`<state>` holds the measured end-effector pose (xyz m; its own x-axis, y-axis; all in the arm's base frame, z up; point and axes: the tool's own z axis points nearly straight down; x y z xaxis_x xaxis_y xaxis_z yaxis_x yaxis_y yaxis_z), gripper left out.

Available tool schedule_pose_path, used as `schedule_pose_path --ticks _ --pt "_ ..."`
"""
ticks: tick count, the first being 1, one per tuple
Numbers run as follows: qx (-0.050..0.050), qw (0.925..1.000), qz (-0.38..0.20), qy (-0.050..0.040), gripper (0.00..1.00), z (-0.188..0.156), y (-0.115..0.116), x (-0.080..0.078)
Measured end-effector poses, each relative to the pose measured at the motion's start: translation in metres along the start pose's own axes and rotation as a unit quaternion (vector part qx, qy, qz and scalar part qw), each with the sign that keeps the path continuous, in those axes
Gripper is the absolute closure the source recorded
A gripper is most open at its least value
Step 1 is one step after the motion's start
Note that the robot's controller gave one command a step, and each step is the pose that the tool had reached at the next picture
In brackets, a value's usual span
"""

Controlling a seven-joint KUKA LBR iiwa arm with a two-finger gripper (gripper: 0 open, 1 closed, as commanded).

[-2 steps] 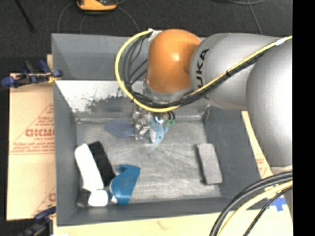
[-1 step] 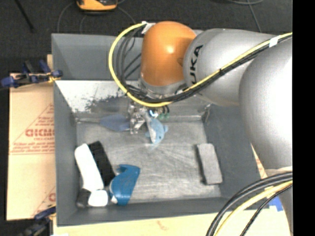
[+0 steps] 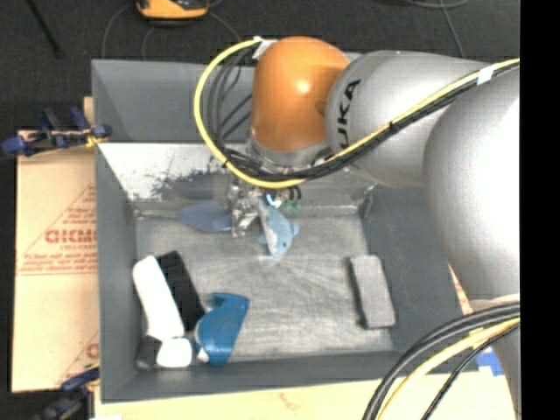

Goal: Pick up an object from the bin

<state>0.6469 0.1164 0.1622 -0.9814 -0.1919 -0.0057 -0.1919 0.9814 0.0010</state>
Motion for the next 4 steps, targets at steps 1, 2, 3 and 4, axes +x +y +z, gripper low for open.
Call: schedule_pose_path --ticks 1,2,3,4 --pt "0.001 1.0000 0.002 0.0010 1.00 0.006 0.001 0.001" --pt "0.000 0.9986 -0.052 0.0045 1.00 -0.036 -0.003 0.000" --pt "0.001 0.9959 -0.090 -0.0070 1.00 -0.023 0.003 -0.007" --pt "-0.001 0.9887 -0.149 0.0090 1.00 -0.031 0.010 0.013"
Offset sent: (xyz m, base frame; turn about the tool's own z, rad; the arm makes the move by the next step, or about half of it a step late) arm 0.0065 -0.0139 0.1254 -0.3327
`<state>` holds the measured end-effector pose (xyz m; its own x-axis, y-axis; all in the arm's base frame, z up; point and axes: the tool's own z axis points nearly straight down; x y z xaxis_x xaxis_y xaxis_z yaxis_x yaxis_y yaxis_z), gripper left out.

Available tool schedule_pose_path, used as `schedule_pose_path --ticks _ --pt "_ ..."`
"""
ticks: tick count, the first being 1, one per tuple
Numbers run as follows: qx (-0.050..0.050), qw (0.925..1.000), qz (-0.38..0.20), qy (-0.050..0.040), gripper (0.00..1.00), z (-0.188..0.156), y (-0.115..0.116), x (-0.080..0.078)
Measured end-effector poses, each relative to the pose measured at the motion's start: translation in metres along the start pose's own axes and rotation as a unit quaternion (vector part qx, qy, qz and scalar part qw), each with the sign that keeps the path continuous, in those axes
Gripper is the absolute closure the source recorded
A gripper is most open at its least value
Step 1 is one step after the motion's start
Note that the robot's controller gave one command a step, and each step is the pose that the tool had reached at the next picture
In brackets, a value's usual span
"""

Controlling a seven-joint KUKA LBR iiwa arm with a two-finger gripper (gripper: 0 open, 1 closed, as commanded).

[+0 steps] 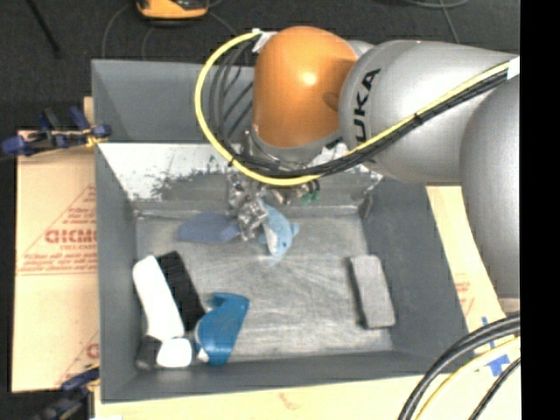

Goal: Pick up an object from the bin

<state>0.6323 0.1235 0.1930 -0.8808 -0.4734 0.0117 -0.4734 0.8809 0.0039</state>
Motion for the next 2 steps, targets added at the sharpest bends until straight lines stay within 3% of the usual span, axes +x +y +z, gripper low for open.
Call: schedule_pose_path --ticks 1,2 --pt "0.006 0.9954 -0.094 -0.0142 1.00 -0.058 0.003 0.001" --pt "0.007 0.9955 -0.093 -0.0174 1.00 -0.044 0.001 -0.001"
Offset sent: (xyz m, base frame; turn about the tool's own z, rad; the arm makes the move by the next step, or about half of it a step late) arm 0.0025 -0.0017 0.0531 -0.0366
